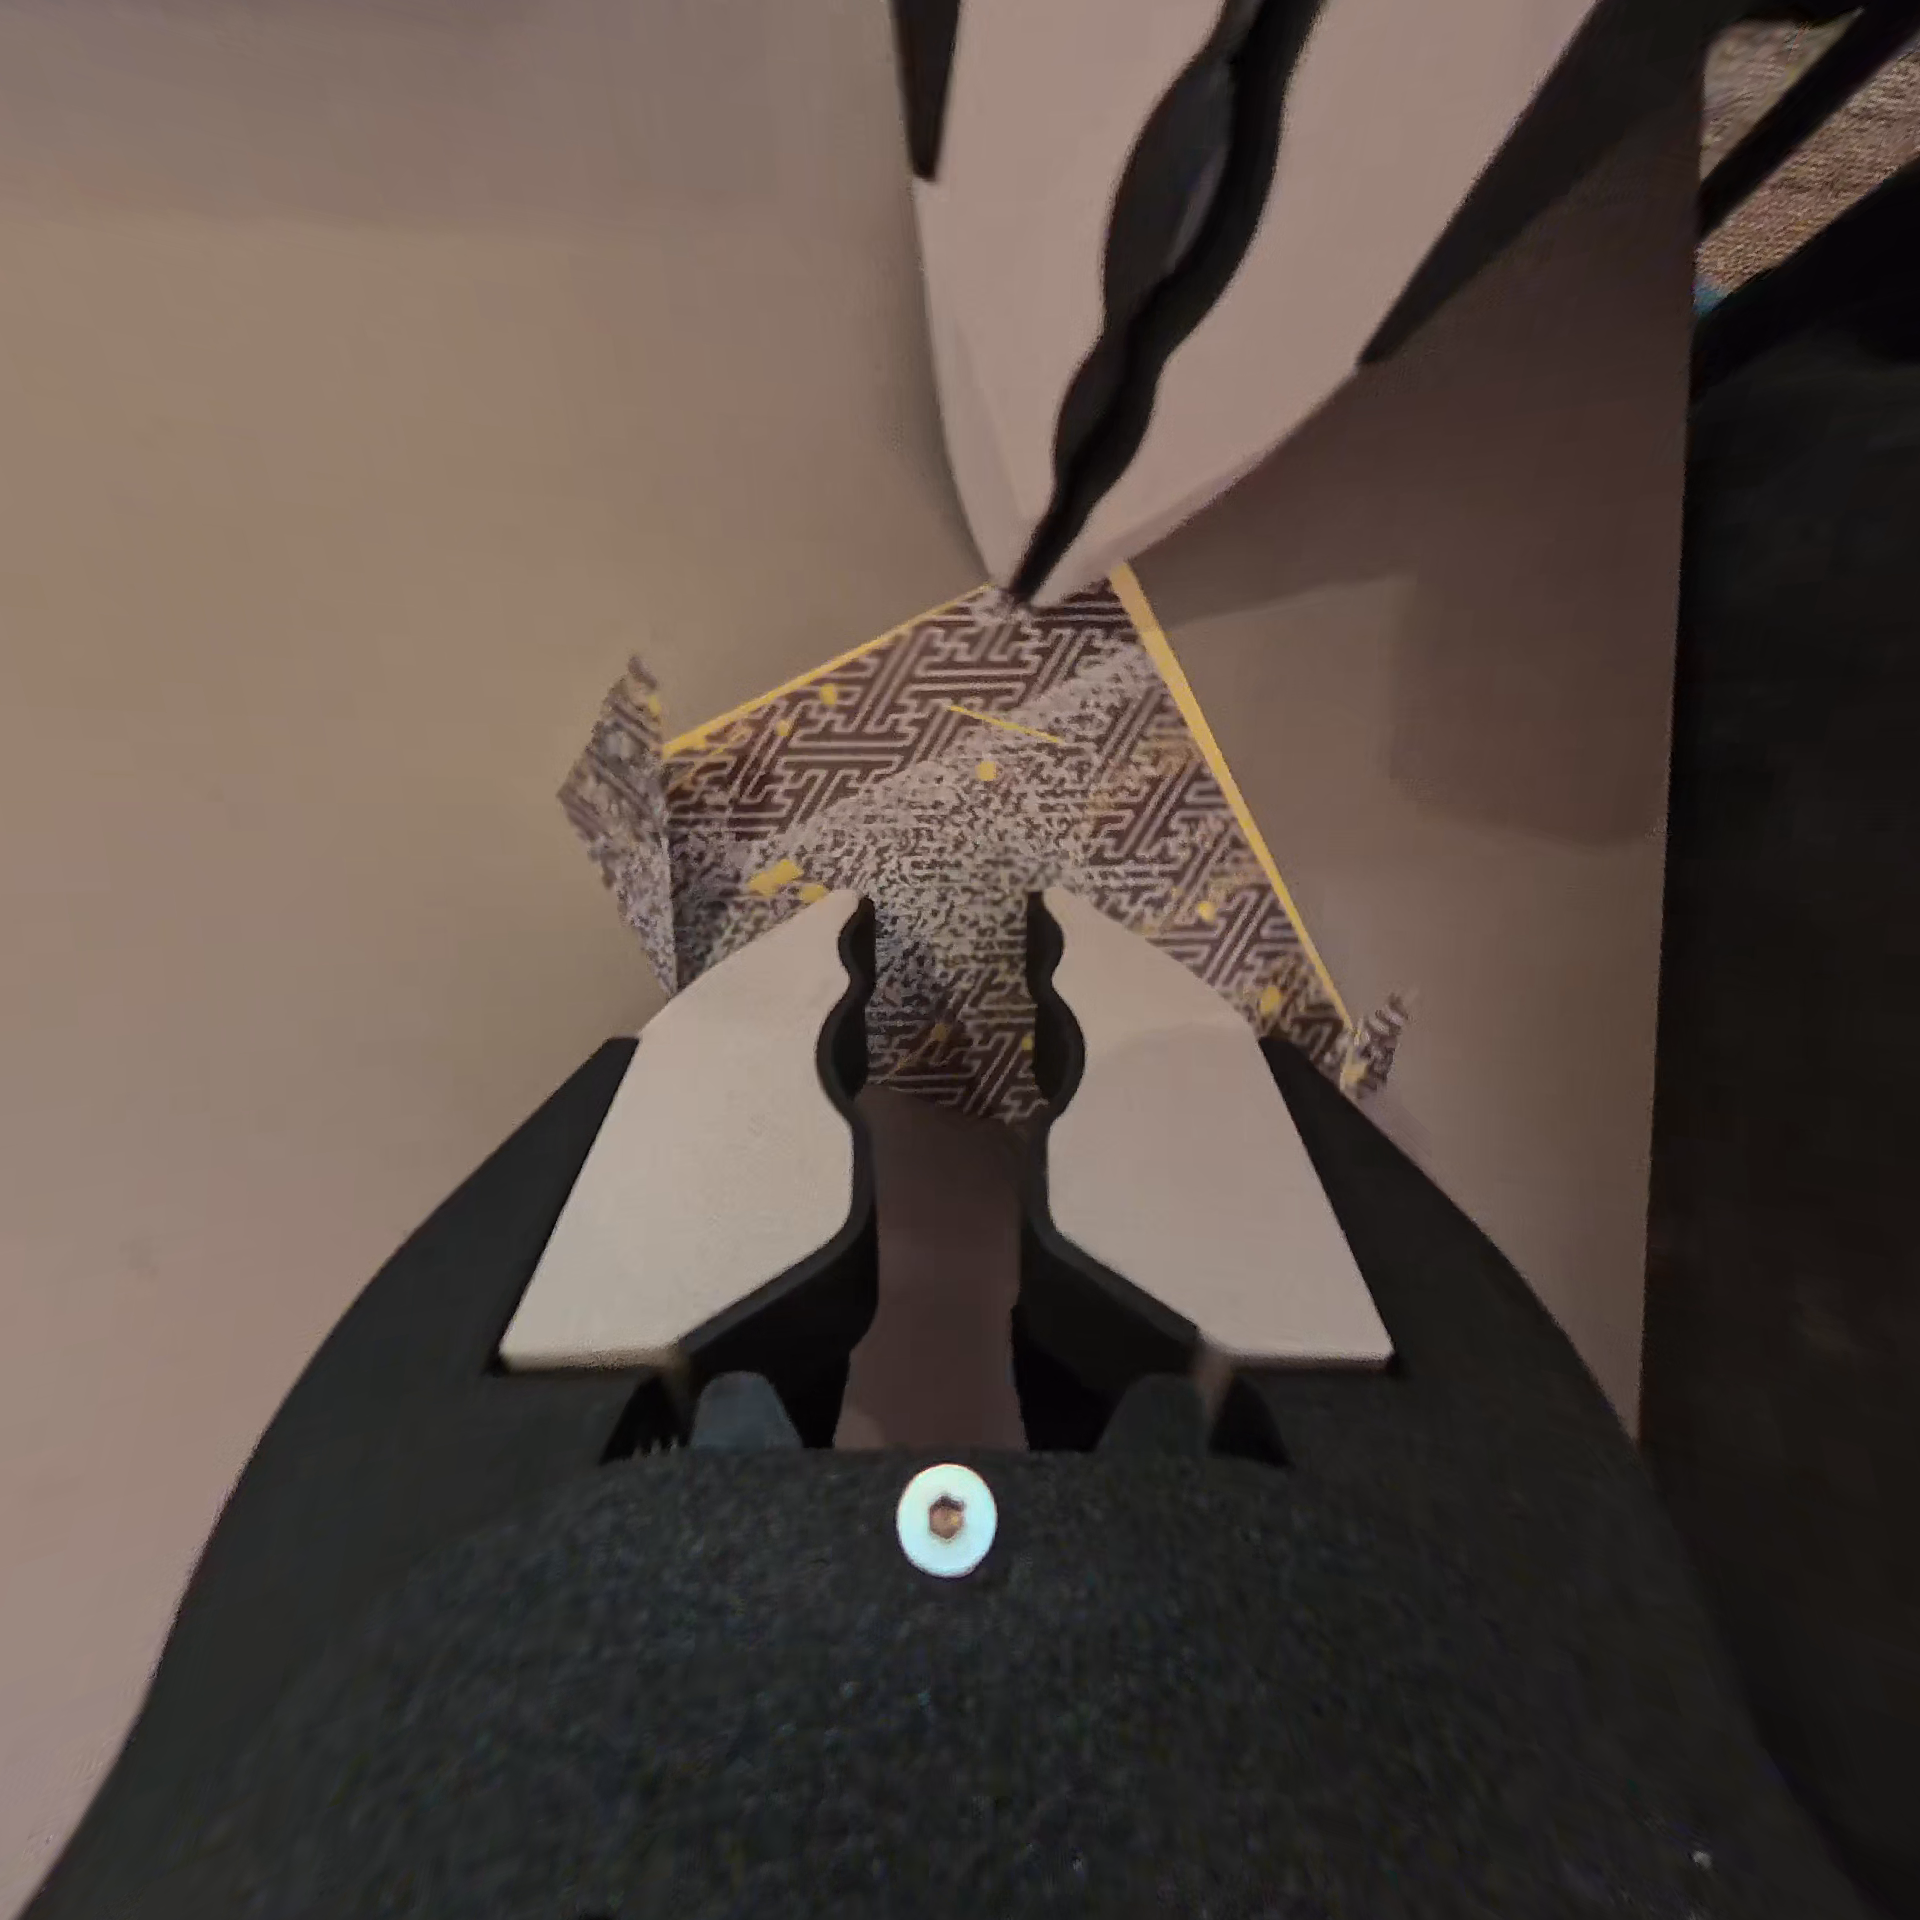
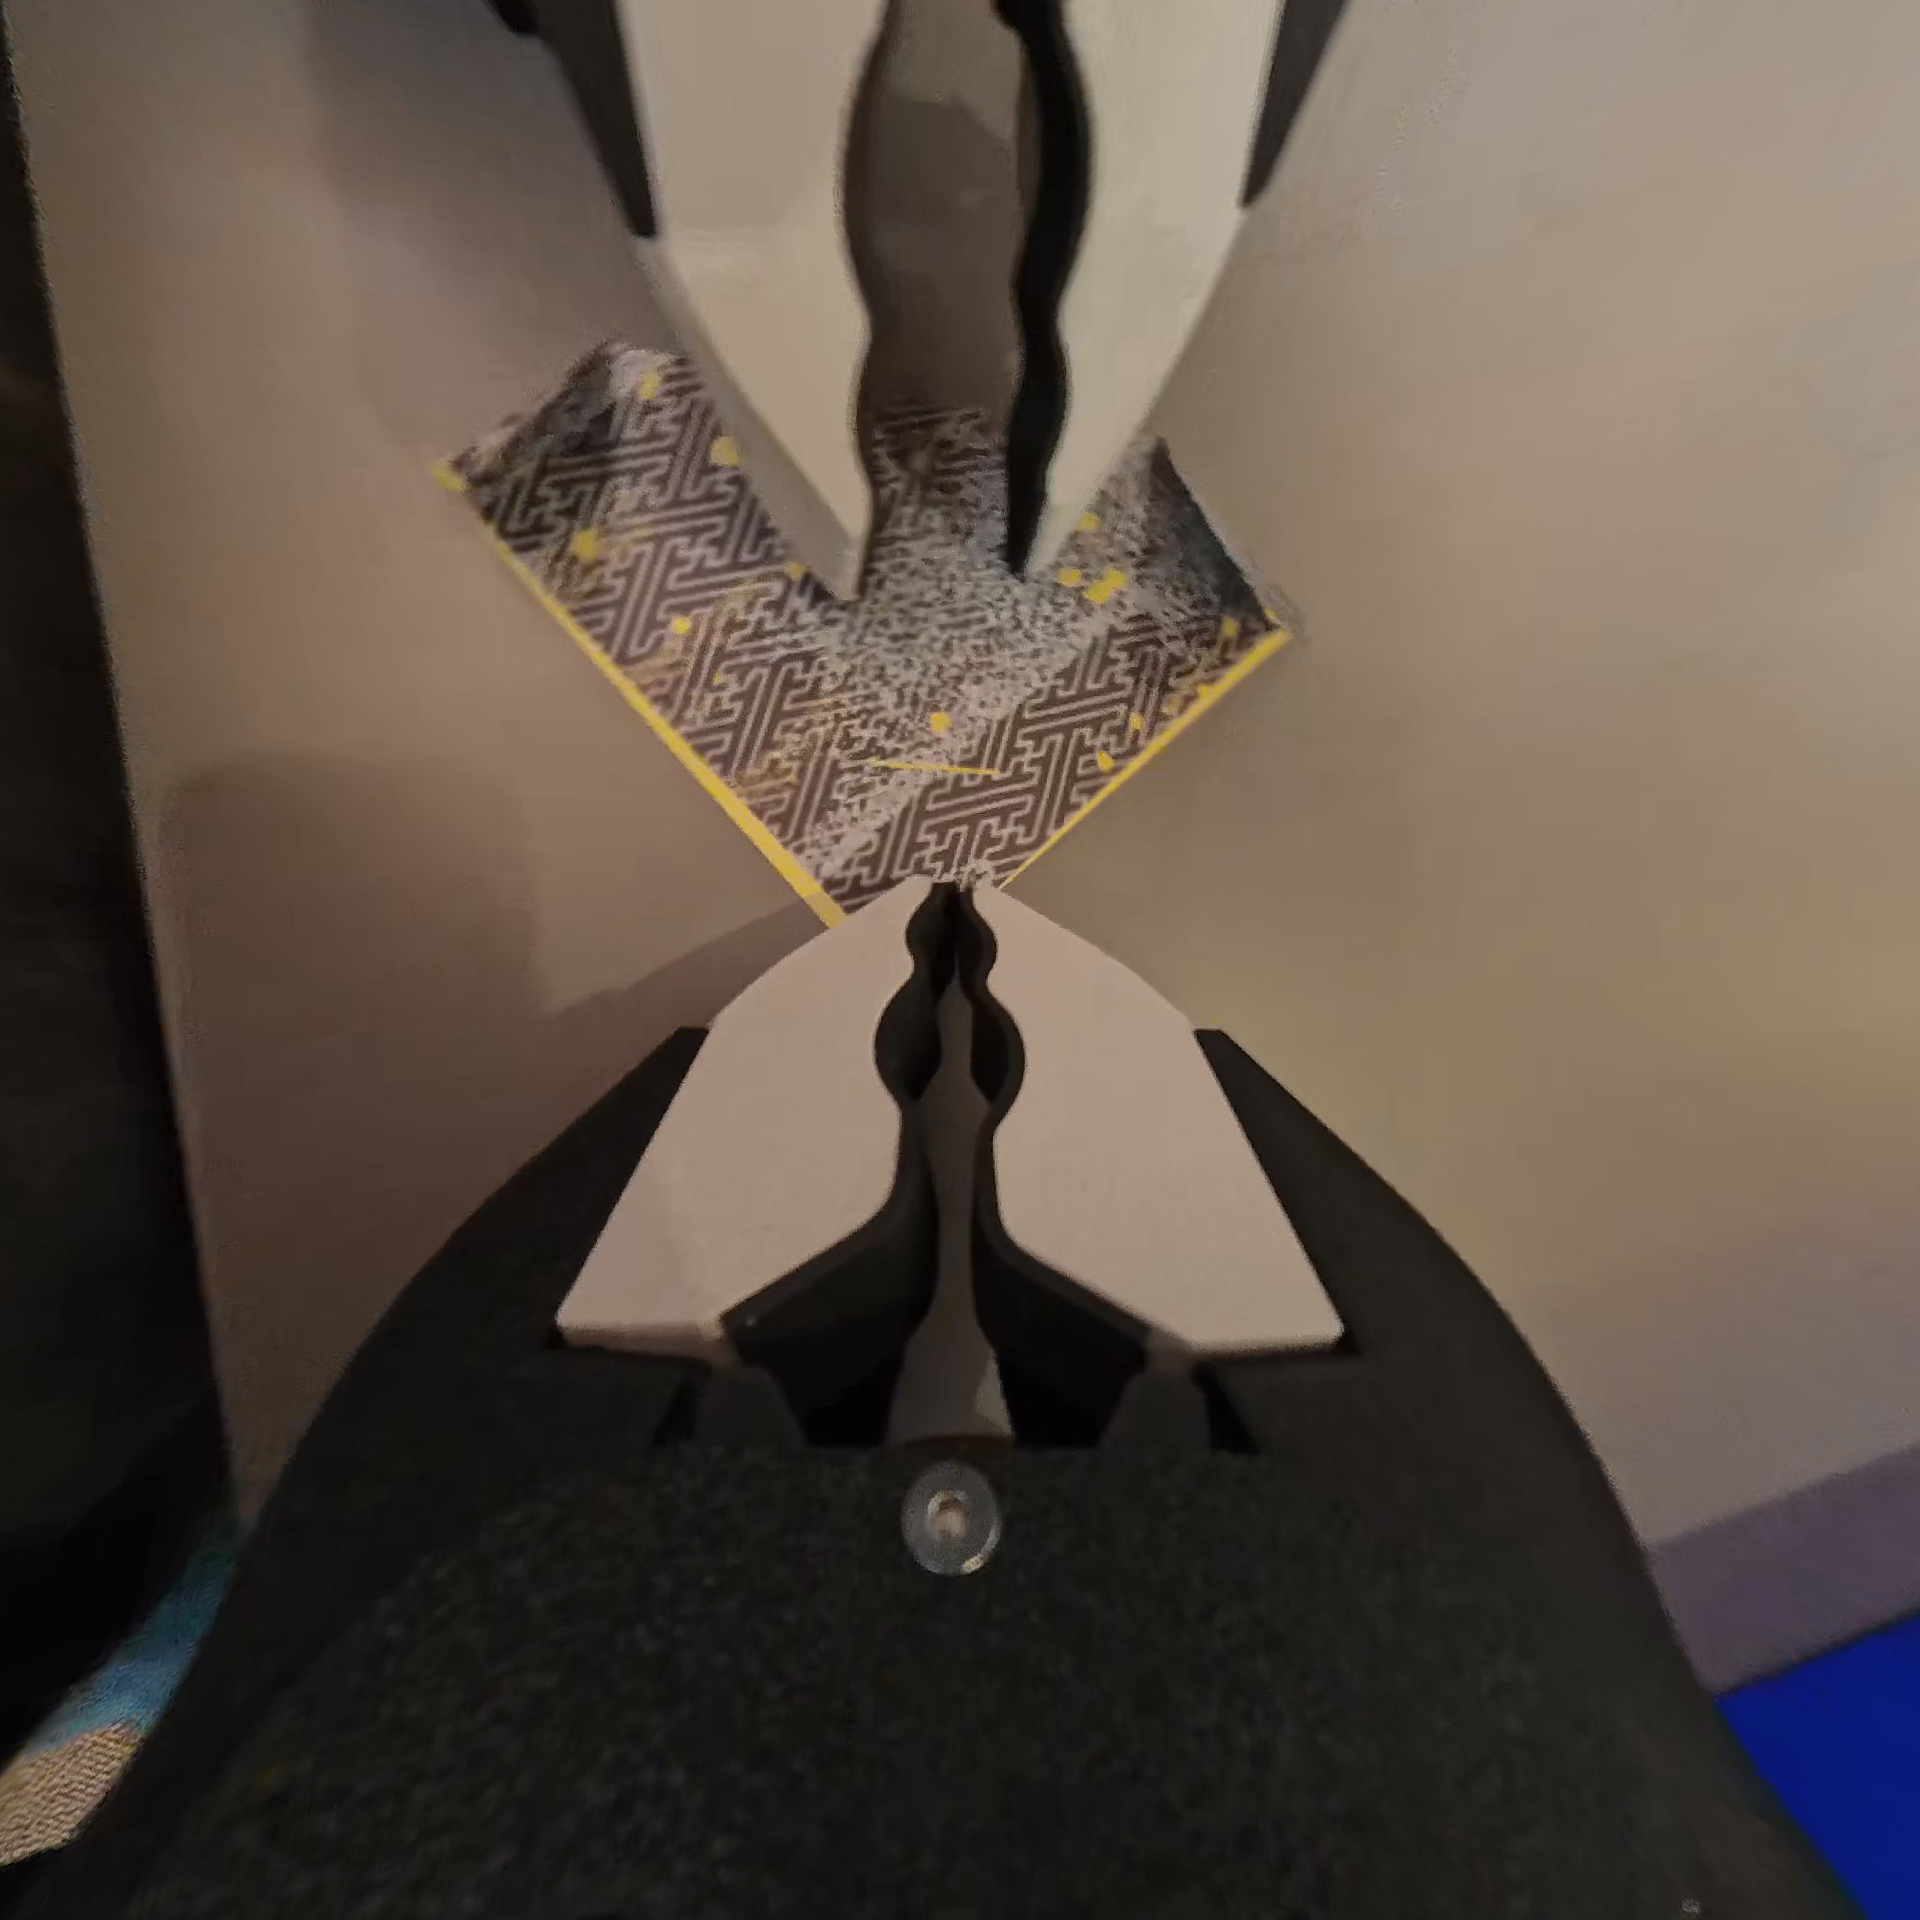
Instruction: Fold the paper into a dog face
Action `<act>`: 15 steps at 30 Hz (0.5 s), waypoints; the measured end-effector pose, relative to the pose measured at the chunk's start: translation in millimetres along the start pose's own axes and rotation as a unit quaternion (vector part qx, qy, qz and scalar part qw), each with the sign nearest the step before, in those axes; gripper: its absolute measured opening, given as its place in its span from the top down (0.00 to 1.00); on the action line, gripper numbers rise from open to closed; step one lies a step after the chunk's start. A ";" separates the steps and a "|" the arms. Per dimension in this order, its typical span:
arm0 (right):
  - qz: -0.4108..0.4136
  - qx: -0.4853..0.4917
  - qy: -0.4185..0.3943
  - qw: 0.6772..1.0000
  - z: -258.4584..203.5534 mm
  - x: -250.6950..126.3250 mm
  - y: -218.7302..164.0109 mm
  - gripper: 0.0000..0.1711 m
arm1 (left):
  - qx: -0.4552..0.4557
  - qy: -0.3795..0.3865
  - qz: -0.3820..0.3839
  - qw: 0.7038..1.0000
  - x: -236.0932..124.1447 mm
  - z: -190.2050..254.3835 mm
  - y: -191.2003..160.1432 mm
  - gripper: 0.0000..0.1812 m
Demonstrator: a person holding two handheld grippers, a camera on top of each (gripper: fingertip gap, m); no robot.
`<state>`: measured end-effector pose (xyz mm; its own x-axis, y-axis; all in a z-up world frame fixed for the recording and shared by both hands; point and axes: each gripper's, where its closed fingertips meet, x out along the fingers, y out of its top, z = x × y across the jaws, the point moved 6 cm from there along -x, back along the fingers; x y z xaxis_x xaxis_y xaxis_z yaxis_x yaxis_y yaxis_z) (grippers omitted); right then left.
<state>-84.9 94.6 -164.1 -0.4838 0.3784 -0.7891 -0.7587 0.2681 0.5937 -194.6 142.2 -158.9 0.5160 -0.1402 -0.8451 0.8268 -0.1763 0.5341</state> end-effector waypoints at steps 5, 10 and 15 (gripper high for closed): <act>-0.001 -0.019 0.012 1.000 16.9 7.8 8.3 1.00 | -0.010 0.034 0.029 0.999 -1.1 -2.4 7.5 0.84; 0.028 0.021 0.003 0.999 16.5 -8.7 7.4 0.94 | 0.002 0.034 0.024 0.999 6.9 -2.9 8.5 0.87; 0.009 0.037 -0.002 0.999 4.4 -13.1 -15.9 0.97 | 0.005 0.027 0.027 0.999 8.0 0.6 7.9 0.91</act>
<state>-64.6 89.3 -162.6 -0.4961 0.3865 -0.7775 -0.7154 0.3256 0.6183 -184.1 139.1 -161.4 0.5712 -0.0976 -0.8150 0.7954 -0.1792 0.5789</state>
